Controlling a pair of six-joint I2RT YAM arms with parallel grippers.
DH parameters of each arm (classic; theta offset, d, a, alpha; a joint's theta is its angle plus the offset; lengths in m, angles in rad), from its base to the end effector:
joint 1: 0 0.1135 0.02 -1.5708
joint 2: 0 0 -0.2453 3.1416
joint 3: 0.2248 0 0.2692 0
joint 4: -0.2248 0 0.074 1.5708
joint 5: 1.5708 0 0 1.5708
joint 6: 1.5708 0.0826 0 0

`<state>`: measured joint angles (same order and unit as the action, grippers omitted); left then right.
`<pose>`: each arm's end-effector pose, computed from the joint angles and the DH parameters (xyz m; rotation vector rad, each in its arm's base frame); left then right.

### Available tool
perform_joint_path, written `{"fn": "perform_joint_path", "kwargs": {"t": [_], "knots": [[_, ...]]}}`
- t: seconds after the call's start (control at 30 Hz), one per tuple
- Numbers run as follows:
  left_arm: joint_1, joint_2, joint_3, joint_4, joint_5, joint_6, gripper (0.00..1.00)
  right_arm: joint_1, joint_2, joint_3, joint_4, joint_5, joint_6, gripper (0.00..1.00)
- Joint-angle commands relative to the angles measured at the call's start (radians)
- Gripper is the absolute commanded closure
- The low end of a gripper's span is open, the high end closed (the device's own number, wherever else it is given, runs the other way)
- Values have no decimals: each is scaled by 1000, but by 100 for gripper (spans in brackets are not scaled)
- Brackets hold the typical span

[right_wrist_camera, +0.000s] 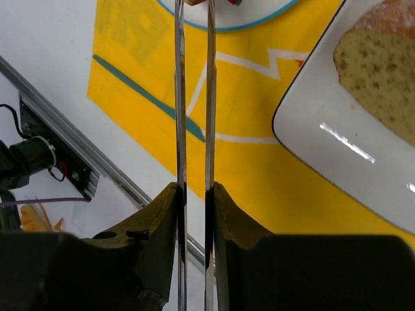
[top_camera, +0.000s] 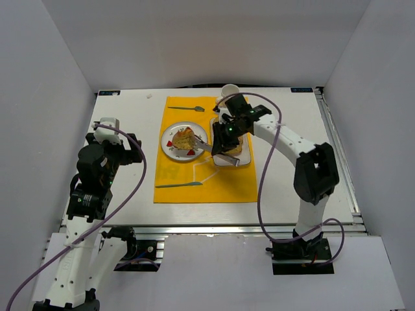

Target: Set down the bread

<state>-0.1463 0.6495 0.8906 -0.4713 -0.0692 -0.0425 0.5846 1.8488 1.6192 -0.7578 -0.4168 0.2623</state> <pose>0.2159 -0.0260 0.3471 0.0441 1.8005 -0.0725 0.3475 0.2701 0.2233 -0.5924 2.5935 0.8394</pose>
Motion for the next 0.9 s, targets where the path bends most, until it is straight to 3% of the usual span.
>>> {"fn": "perform_joint_path", "kwargs": {"t": [0.0,0.17,0.33,0.53,0.73,0.87], "knots": [[-3,-8,16,-20,-34,-7,2,4,45,80,74,-45,20,82],[-3,-5,21,-33,-50,-2,2,3,151,188,81,-80,38,82],[-3,-4,21,-36,-58,-3,2,6,197,194,78,-63,31,78],[-3,-5,21,-41,-61,-5,2,6,188,171,106,-34,38,67],[-3,-7,24,-41,-57,-11,2,8,173,171,120,-25,31,47],[-3,-8,27,-43,-57,-13,2,8,173,179,112,-14,25,45]]}}
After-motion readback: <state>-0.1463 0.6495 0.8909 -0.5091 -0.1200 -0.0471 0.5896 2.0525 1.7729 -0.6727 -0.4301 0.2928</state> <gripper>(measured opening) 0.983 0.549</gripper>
